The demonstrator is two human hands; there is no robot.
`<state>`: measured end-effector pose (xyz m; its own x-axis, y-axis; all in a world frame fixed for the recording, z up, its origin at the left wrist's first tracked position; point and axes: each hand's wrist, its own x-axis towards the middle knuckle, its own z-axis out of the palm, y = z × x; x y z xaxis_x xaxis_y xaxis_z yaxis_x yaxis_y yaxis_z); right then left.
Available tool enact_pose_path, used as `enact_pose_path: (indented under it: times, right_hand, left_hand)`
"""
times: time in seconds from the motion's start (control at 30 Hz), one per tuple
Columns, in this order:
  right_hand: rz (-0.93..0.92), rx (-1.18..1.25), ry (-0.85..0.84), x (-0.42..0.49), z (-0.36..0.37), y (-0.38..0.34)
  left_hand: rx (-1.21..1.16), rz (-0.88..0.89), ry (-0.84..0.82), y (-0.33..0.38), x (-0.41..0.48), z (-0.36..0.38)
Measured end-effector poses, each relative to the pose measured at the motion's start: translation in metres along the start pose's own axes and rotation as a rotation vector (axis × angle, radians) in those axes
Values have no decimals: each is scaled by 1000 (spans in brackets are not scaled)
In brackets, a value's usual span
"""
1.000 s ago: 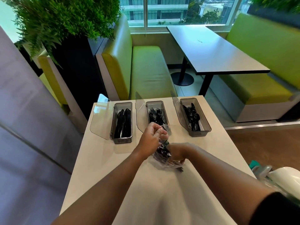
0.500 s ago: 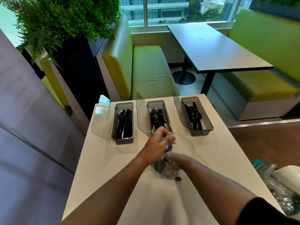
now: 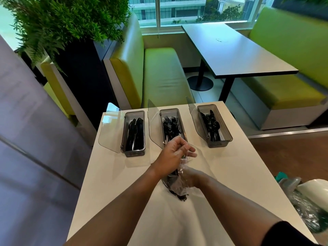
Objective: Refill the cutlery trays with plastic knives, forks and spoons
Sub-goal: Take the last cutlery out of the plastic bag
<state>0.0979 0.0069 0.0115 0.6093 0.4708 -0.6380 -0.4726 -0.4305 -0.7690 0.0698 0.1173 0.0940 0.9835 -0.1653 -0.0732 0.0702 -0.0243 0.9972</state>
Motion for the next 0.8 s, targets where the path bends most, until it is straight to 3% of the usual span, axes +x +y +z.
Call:
enact_pose_path:
  times: [0.27,0.47,0.6,0.8]
  right_hand:
    - [-85,-453,-27,-14,1,-2]
    - [-95,-144,-17,-19,-10,-8]
    - [-160,-26,-36,-27,-19,-14]
    - [-213,98,-51,-32,-26,-23]
  left_hand:
    - [-46,17,25,2,1,-1]
    - [140,78,105,8,4,-34]
    - [337,-30,226,-12,9,-67]
    - [237,-183,241,-24,2,-73]
